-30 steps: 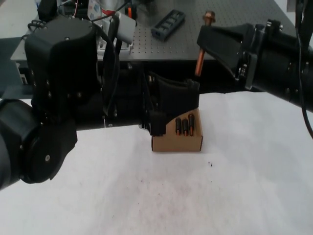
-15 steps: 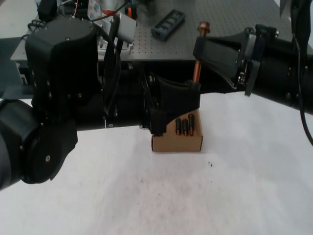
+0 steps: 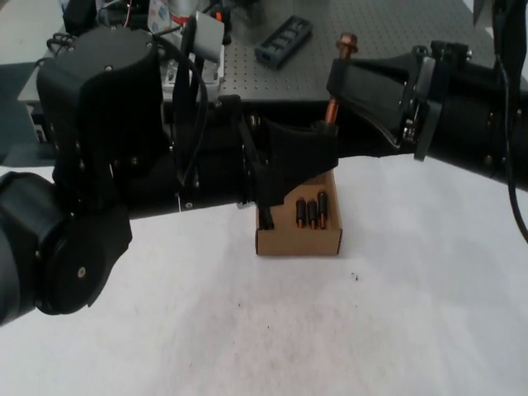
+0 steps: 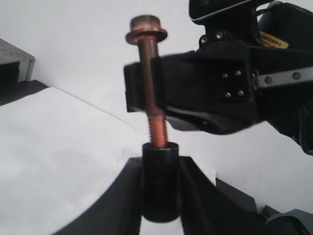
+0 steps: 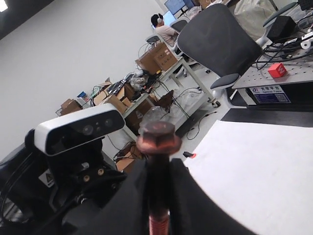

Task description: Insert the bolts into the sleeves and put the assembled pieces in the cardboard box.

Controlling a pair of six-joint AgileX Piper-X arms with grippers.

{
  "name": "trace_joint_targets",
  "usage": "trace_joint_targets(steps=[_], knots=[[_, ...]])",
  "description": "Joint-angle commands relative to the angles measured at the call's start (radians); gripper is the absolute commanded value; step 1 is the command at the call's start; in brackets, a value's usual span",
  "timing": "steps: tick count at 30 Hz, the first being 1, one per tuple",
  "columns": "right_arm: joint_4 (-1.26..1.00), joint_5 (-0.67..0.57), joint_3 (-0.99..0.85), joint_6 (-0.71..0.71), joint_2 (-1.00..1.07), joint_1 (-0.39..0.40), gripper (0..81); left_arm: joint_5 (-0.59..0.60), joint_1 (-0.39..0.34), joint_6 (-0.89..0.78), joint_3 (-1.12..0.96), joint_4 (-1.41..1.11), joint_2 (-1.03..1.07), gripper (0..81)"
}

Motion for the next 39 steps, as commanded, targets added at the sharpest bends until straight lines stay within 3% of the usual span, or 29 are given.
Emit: trace_joint_targets(steps=[1, 2, 3, 7, 13, 17, 24, 32, 39], knots=[[0.011, -0.036, -0.006, -0.026, -0.01, 0.006, 33.3, -0.007, 0.002, -0.01, -0.009, -0.027, -0.012, 0.7], [0.011, -0.036, -0.006, -0.026, -0.01, 0.006, 39.3, -0.007, 0.002, -0.01, -0.009, -0.027, -0.012, 0.7], [0.011, -0.036, -0.006, -0.022, -0.01, 0.006, 40.0, -0.02, 0.002, -0.008, -0.009, -0.027, -0.012, 0.7], [0.008, -0.036, -0.006, -0.023, -0.017, -0.024, 36.8, -0.131, 0.002, -0.001, -0.009, -0.027, -0.012, 0.7], [0.076, -0.036, -0.006, -0.023, -0.099, -0.167, 36.8, -0.378, 0.03, -0.132, -0.058, 0.012, 0.079, 0.7], [0.218, -0.036, -0.006, -0.078, -0.16, -0.275, 36.8, -0.484, 0.042, -0.144, -0.205, 0.178, 0.239, 0.7], [0.452, -0.016, -0.006, -0.211, -0.196, -0.408, 36.8, -0.547, 0.042, -0.066, -0.586, 0.524, 0.585, 0.7], [0.498, 0.062, -0.006, -0.251, -0.196, -0.439, 36.8, -0.616, 0.043, -0.001, -0.945, 0.786, 0.868, 0.7], [0.518, 0.103, -0.006, -0.27, -0.179, -0.439, 36.8, -0.626, 0.04, 0.041, -1.023, 0.874, 0.948, 0.7]])
